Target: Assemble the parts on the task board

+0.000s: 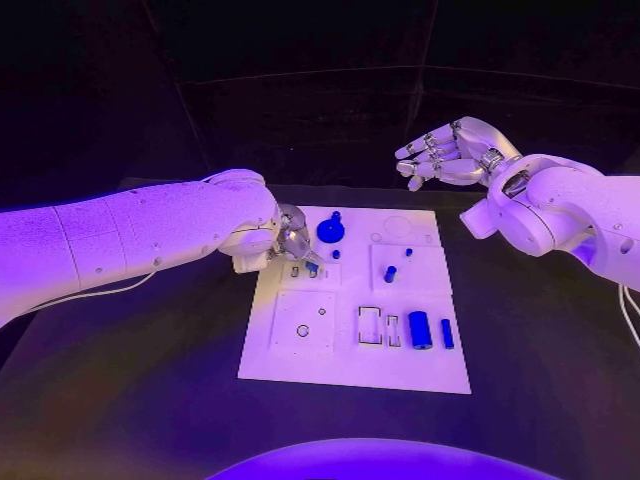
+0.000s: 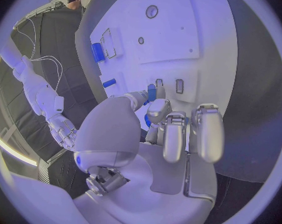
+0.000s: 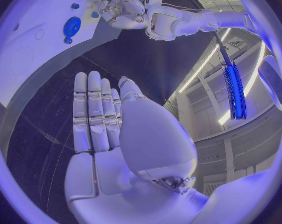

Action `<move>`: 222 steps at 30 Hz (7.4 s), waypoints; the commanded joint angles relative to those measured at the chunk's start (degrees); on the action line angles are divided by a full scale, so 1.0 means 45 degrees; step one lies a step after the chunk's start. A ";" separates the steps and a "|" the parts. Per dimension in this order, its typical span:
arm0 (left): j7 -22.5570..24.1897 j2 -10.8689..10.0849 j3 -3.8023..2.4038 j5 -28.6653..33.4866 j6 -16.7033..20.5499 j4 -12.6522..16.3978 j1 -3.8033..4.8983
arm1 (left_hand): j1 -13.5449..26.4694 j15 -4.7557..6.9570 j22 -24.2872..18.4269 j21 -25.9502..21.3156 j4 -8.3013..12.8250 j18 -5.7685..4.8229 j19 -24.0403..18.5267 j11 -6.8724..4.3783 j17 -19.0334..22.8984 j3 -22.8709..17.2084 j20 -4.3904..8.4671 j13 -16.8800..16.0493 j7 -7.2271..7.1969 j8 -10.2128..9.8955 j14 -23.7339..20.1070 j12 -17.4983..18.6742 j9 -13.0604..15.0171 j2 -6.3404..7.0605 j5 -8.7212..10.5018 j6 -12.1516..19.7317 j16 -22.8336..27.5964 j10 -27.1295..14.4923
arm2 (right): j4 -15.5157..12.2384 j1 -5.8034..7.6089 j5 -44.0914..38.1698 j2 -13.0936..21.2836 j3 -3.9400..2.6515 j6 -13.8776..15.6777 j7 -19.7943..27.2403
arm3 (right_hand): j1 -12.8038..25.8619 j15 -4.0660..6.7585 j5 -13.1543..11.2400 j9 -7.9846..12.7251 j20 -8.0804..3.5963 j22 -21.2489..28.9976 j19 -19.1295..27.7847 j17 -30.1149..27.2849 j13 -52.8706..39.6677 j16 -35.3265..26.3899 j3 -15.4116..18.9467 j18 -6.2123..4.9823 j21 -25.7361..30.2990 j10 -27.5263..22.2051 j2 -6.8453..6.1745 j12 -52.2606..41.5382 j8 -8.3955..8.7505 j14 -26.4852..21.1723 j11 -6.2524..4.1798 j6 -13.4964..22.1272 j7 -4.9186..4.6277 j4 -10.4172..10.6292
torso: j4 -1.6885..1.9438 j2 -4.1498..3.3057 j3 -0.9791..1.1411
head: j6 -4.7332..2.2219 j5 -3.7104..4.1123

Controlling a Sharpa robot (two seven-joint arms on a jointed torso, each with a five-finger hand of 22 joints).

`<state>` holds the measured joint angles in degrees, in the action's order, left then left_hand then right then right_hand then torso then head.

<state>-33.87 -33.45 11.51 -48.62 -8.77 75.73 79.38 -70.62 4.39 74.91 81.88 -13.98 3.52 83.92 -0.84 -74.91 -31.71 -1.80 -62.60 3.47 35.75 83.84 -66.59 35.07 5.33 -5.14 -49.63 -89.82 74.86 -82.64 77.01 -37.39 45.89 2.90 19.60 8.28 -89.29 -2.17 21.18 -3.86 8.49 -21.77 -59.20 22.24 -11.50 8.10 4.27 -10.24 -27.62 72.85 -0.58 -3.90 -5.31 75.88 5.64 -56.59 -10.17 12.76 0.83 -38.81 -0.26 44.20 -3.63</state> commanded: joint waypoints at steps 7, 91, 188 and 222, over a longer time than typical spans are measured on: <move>0.0253 -0.0294 0.0005 -0.0314 0.1394 0.0459 -0.0090 | 0.0196 0.0020 0.0465 -0.0028 0.1919 -0.0149 0.0245 -0.0034 -0.3353 -0.1974 -0.0001 -0.0026 -0.0044 0.0107 0.1368 -0.0080 0.0070 0.0070 0.0056 0.0048 -0.0039 0.0079 | 0.0088 0.0030 -0.0026 -0.0023 -0.0007 -0.0158 0.0056 | -0.0097 -0.0046 0.0074 -0.0005 -0.0005 0.0023 -0.0067 -0.0017 0.0022 -0.0082 -0.0059 -0.0035 0.0088 -0.0093 -0.0055 0.0051 0.0050 0.0043 0.0040 0.0034 -0.0054 0.0039 | 0.0018 -0.0003 0.0005 | 0.0037 -0.0040; -0.0844 -0.0003 0.0020 -0.1665 0.0331 0.0427 -0.0613 | 0.0952 0.0155 0.0771 0.0130 0.2111 -0.0211 0.0372 -0.0206 -0.3353 -0.1580 0.0120 -0.0115 -0.0269 0.0628 0.1368 -0.0261 0.0399 0.0100 0.0155 -0.0316 -0.0039 0.0303 | 0.0216 0.0029 -0.0251 -0.0103 -0.0005 -0.0370 0.0062 | 0.0003 -0.0066 0.0211 -0.0005 0.0011 0.0064 -0.0076 -0.0034 0.0096 -0.0178 -0.0089 -0.0030 0.0168 -0.0135 -0.0068 0.0054 0.0065 0.0055 0.0060 0.0053 -0.0067 0.0141 | -0.0031 -0.0027 0.0007 | 0.0287 -0.0182; -0.0871 0.0371 -0.1358 -0.1492 -0.1462 -0.2211 0.0592 | 0.2084 -0.0111 0.0544 -0.0336 -0.0582 -0.0122 0.0241 0.0140 -0.3353 0.7433 -0.0084 0.0649 0.0130 -0.0749 0.1368 0.0226 -0.0860 -0.0943 0.0496 -0.0012 -0.0039 -0.0187 | 0.0673 0.0025 -0.0224 -0.0265 -0.0001 -0.0217 0.0256 | 0.0291 -0.0100 0.0274 -0.0009 0.0051 0.0137 -0.0104 -0.0039 0.0166 -0.0283 -0.0033 -0.0028 0.0295 -0.0143 -0.0127 0.0036 0.0070 0.0100 0.0086 0.0066 -0.0080 0.0359 | -0.0032 -0.0052 -0.0019 | 0.0011 -0.0090; 0.0111 0.1823 -0.1165 -0.1943 -0.2821 -0.5111 -0.0251 | 0.1455 -0.0164 0.0544 -0.0372 -0.0515 -0.0115 0.0237 0.0184 -0.3353 0.7736 -0.0157 0.0748 0.0169 -0.1016 0.1368 0.0246 -0.1205 -0.1364 0.0482 -0.0247 -0.0039 -0.0270 | 0.0691 0.0020 -0.0224 -0.0422 -0.0001 -0.0278 0.0268 | 0.0268 -0.0094 0.0299 -0.0010 0.0050 0.0144 -0.0112 -0.0039 0.0172 -0.0292 -0.0053 -0.0032 0.0306 -0.0143 -0.0116 0.0035 0.0070 0.0105 0.0078 0.0067 -0.0074 0.0353 | -0.0027 -0.0034 0.0009 | 0.0159 -0.0134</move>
<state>-34.32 -25.28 6.29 -56.84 -19.81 52.78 78.17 -63.44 4.07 74.92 80.37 -16.19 2.65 84.03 -0.10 -74.91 2.77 -2.10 -59.26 4.18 31.53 84.16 -65.46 29.70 -0.86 -3.15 -50.36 -89.82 74.10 -79.52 76.98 -38.42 44.03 2.93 18.37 8.90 -88.52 -2.45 22.13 -3.87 8.68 -21.18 -59.39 22.14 -10.81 7.13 4.03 -10.24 -26.58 72.47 -1.35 -3.92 -5.31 76.17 6.03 -56.50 -10.26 14.12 0.73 -38.98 -0.25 44.93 -4.24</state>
